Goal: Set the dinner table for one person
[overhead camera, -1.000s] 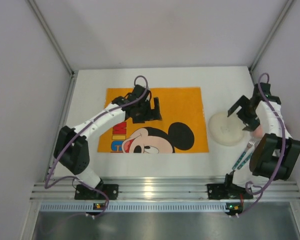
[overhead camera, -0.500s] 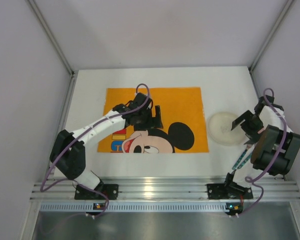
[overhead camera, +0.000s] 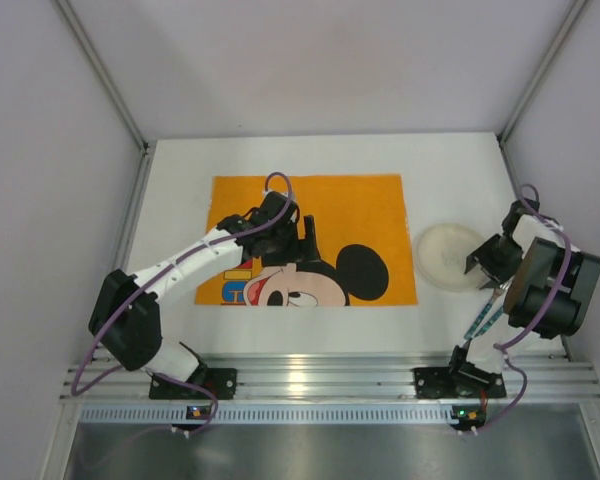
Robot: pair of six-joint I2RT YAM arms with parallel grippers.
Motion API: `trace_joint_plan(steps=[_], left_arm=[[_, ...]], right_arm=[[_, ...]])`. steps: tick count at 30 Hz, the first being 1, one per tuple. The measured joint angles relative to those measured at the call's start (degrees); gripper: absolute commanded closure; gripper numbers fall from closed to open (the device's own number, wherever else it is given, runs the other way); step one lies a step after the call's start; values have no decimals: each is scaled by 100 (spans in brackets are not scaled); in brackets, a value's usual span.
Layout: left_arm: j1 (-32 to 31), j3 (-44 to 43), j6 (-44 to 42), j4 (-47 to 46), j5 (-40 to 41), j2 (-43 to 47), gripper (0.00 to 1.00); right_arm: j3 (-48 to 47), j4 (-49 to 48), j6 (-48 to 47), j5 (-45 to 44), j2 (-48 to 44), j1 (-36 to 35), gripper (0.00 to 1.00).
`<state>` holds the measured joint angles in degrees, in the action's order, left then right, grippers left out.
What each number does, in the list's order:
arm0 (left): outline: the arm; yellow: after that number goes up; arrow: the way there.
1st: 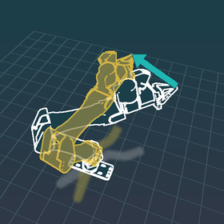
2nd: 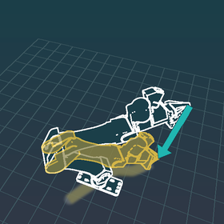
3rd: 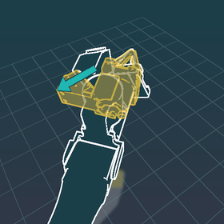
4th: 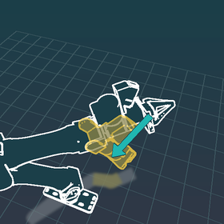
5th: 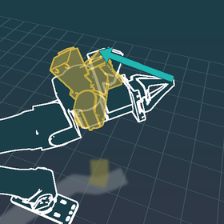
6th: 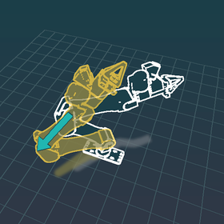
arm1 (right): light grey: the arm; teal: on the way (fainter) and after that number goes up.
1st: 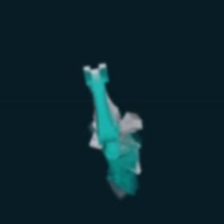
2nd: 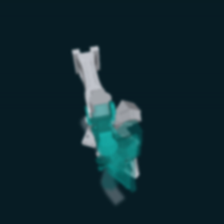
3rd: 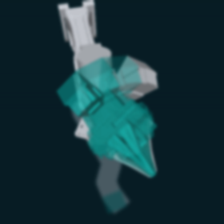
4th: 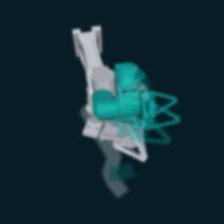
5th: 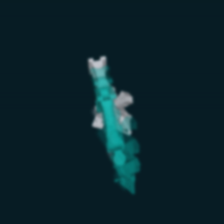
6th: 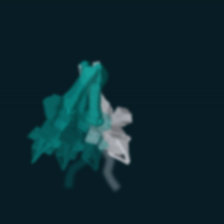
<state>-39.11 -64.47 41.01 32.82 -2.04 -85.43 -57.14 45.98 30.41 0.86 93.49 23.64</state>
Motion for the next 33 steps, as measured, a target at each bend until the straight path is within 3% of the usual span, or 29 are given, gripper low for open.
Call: trace_joint_plan(steps=[2, 9, 15, 20, 26, 30, 33], left_arm=[[0, 0, -13, 4, 0, 0, 4], [0, 0, -48, 37, -2, -2, 4], [0, -2, -81, 42, -13, -87, 4], [0, -269, -264, 424, 240, -160, 4], [282, -1104, -645, 962, 815, -127, 2], [1078, -1349, -815, 1172, 1001, 114, 2], [1744, -1346, -868, 1360, 1172, 450, 2]], right_arm=[[15, -68, -11, -59, 129, -2, 54], [2, -229, -52, 9, 195, -13, 99], [-343, -146, -37, 269, -28, -105, 100], [-1646, 457, 33, -245, -120, -667, 100], [-3665, 761, 420, -483, -109, -2575, 100], [-3960, 629, 743, -28, -48, -4024, 100], [-3958, 560, 916, 385, 343, -4710, 100]])
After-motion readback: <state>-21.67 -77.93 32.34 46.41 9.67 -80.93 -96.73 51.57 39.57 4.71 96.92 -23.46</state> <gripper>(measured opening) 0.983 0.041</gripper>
